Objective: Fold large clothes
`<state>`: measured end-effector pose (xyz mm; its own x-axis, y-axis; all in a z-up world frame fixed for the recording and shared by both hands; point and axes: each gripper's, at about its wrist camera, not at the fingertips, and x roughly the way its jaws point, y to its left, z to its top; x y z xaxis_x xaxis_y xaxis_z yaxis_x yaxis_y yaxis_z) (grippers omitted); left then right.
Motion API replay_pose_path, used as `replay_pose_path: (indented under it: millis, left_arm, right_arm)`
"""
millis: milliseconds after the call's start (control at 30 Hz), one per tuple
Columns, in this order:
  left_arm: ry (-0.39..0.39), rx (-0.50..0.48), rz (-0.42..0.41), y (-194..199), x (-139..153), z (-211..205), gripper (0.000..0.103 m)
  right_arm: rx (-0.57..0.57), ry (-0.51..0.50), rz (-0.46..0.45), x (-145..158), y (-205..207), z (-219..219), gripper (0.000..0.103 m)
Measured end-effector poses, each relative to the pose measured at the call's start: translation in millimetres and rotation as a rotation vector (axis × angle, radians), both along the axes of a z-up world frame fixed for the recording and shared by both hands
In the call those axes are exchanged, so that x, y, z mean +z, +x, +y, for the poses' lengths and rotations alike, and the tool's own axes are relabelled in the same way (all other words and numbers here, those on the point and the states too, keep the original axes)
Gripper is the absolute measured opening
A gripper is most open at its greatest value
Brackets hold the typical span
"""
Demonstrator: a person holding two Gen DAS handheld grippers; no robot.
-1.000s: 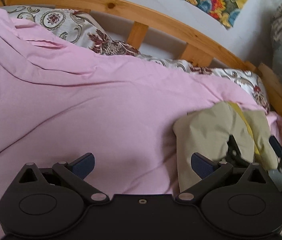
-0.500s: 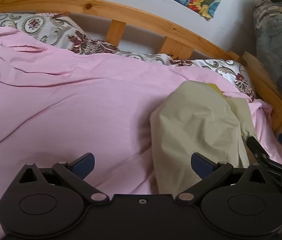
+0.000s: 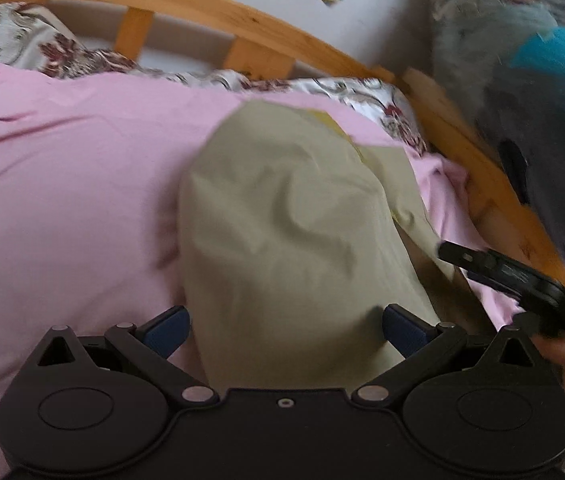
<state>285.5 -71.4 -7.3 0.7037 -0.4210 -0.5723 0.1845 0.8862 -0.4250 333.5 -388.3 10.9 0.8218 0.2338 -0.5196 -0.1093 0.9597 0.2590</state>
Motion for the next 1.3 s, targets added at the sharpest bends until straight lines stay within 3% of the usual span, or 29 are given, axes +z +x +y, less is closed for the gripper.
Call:
replay_pose_path:
  millis: [33,100,233,333,567,767,867,933,967,1000,1167,1300]
  left_arm:
    - [0.005,-0.007,-0.001,0,-2,-2,0.102]
    - [0.011,-0.011,-0.007,-1,-4,-2,0.102]
    - [-0.006,-0.027,0.010,0,-7,5,0.102]
    - [-0.014,-0.036,0.010,-2,-8,13,0.102]
    - [0.029,-0.045,-0.013,-9,-5,21,0.102]
    - [0.046,-0.055,-0.009,-7,-3,17,0.103]
    - [0.054,-0.063,-0.011,-6,-2,14,0.102]
    - [0.040,-0.070,-0.001,-3,0,12,0.102]
    - [0.029,-0.073,0.005,0,0,12,0.102]
    - [0.011,-0.074,0.011,3,0,12,0.102]
    - [-0.059,-0.076,0.039,24,-4,7,0.102]
    - [-0.047,-0.083,0.049,33,-9,5,0.103]
  right_arm:
    - [0.000,0.000,0.011,-4,3,0,0.082]
    - [0.014,-0.004,0.011,-9,4,1,0.047]
    - [0.090,-0.162,-0.118,-4,-17,28,0.023]
    - [0.189,-0.260,-0.211,1,-39,53,0.021]
    - [0.281,-0.282,-0.248,10,-64,77,0.021]
    - [0.122,-0.158,-0.185,17,-28,38,0.021]
    - [0.091,-0.015,-0.094,14,2,8,0.029]
    - [0.129,0.132,-0.055,11,17,-11,0.056]
    - [0.140,0.166,-0.048,9,23,-16,0.073]
    - [0.151,0.184,-0.043,8,26,-19,0.082]
    - [0.249,0.251,0.021,1,52,-20,0.101]
    - [0.356,0.321,0.113,-15,75,-13,0.103]
